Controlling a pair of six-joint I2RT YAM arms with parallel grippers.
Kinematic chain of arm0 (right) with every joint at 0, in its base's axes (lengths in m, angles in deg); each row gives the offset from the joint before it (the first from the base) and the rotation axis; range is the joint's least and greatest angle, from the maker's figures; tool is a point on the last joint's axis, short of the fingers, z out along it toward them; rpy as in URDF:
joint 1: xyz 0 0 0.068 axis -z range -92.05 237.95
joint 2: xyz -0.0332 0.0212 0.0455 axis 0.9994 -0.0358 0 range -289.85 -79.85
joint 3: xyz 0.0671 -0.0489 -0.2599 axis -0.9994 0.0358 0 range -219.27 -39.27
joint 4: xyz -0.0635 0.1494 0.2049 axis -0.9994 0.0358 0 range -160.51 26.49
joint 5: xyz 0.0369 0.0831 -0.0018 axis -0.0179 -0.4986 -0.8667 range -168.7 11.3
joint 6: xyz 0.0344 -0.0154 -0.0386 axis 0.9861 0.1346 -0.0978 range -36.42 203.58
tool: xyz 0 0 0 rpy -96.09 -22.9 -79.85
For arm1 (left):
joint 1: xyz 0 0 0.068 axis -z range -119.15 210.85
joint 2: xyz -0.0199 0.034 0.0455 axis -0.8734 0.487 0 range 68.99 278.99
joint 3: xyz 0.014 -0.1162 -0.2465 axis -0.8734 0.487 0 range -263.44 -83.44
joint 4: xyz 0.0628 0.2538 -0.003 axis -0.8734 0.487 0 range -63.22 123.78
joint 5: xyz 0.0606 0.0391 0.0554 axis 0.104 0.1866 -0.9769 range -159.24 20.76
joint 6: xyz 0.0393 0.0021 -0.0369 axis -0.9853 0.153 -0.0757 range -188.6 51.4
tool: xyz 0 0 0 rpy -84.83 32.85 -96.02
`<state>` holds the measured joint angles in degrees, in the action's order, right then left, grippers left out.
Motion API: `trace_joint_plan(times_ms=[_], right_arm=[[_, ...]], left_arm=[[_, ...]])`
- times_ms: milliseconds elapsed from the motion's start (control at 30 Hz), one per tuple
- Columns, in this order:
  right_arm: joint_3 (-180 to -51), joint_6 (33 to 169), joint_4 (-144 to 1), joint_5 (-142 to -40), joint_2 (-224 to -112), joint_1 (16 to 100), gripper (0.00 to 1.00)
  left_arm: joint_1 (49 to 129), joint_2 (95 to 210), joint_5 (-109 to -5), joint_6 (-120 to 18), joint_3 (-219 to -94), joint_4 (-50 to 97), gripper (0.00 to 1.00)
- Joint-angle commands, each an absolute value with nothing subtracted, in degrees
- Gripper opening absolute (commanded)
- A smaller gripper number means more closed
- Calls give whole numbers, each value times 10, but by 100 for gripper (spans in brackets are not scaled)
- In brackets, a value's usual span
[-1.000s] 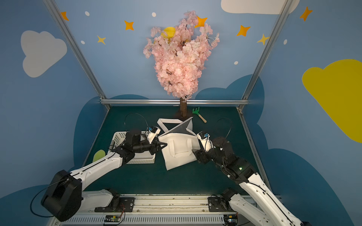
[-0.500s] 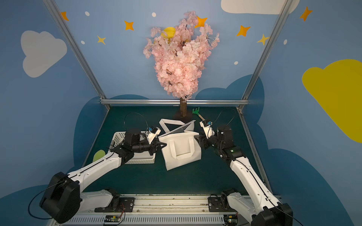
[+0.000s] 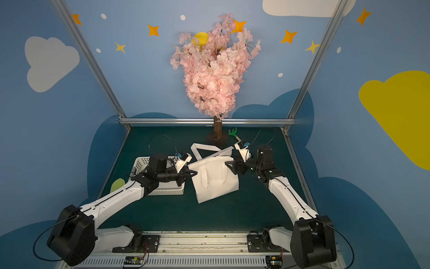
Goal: Place the ice pack in the delivery bag
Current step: Close the delivery bag at the center of the board.
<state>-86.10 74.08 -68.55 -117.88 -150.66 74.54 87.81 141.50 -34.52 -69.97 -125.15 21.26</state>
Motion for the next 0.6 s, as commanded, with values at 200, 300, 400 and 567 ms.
trace_joint_plan(times_ms=[200, 300, 400, 567], right_arm=[[-920, 682, -700, -1280, -1549, 786, 98], [-935, 665, -687, -1308, -1563, 786, 98], [-957, 620, -661, -1354, -1588, 786, 98], [-991, 592, -644, -1415, -1636, 783, 97]], left_arm=[[870, 1422, -315, -725, -1275, 252, 3], [869, 1423, -313, -726, -1273, 250, 3], [866, 1423, -310, -728, -1273, 251, 3], [855, 1432, -289, -729, -1277, 252, 3]])
